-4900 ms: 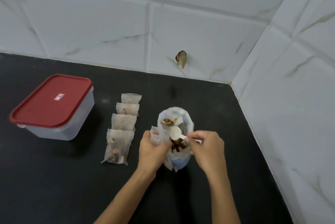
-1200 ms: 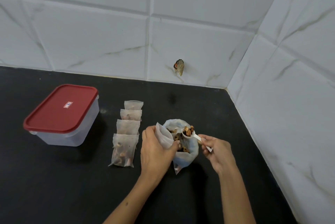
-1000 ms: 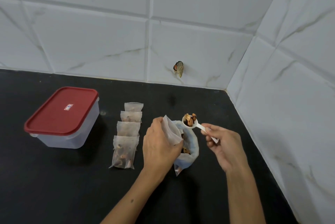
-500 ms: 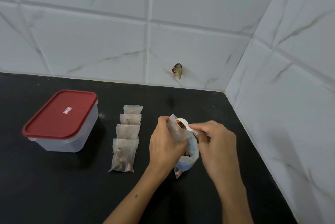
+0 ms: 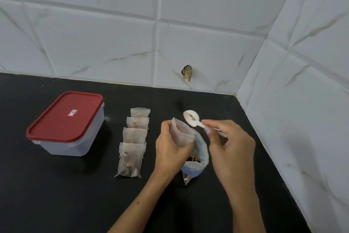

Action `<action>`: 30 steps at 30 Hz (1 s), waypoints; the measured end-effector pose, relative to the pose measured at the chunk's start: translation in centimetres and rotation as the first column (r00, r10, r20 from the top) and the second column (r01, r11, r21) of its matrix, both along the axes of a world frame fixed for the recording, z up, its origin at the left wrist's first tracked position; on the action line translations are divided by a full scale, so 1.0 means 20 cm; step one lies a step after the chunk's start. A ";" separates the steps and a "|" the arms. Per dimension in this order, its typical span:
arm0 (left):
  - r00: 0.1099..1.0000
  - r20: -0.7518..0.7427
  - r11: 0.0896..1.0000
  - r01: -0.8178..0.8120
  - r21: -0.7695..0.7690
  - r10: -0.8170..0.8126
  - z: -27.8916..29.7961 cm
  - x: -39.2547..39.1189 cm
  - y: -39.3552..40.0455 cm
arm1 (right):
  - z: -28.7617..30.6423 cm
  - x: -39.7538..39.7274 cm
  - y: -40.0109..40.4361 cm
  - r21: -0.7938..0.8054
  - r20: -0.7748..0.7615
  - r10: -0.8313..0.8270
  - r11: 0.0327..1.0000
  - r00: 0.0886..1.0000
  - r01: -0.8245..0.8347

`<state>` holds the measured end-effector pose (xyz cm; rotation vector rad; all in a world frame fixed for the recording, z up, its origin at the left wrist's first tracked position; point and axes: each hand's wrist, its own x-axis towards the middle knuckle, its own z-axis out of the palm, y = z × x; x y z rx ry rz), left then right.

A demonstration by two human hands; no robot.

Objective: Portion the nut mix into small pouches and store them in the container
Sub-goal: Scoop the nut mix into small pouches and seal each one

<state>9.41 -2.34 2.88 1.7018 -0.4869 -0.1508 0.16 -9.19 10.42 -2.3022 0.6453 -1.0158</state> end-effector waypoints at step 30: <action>0.827 -0.561 0.970 0.092 0.225 0.052 -0.21 0.04 0.00 | -0.37 0.04 0.02 -0.024 -0.759 -0.078 0.995 0.647 0.092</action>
